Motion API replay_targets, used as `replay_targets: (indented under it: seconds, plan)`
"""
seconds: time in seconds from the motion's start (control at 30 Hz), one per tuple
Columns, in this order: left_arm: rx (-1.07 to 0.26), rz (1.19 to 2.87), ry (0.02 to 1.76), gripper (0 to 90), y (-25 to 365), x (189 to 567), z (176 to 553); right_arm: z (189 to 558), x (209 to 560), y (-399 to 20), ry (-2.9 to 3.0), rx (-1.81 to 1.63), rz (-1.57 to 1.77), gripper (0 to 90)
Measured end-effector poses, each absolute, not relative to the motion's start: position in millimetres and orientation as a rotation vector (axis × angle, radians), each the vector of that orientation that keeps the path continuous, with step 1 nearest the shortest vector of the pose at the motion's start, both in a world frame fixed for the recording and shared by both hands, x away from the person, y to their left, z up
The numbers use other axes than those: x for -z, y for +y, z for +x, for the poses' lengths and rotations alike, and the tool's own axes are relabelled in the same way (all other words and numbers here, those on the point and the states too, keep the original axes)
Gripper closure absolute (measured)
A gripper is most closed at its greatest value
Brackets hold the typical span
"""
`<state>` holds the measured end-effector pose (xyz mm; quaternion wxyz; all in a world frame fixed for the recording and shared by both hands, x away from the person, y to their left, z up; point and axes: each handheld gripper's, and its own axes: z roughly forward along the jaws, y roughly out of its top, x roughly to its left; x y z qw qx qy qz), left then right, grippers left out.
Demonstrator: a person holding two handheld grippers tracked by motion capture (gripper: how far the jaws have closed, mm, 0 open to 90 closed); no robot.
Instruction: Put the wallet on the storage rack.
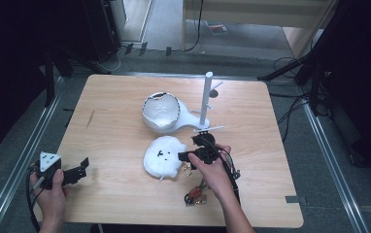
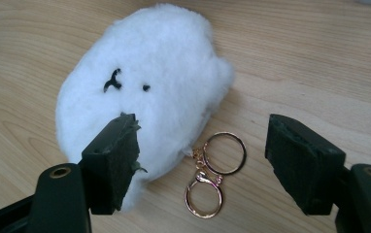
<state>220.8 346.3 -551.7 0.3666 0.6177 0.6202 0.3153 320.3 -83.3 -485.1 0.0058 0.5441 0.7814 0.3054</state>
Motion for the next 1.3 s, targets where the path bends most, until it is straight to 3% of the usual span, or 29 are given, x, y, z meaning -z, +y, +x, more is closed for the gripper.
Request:
replay_targets:
  seconds: [0.53,1.3]
  plan:
    - [-0.801,1.587,1.593,0.2,347,552,221,339,502,-60,2.502,-0.918,1.825,28.9]
    - [-0.798,1.593,1.595,0.2,347,552,222,346,517,-42,2.558,-0.868,1.809,21.7]
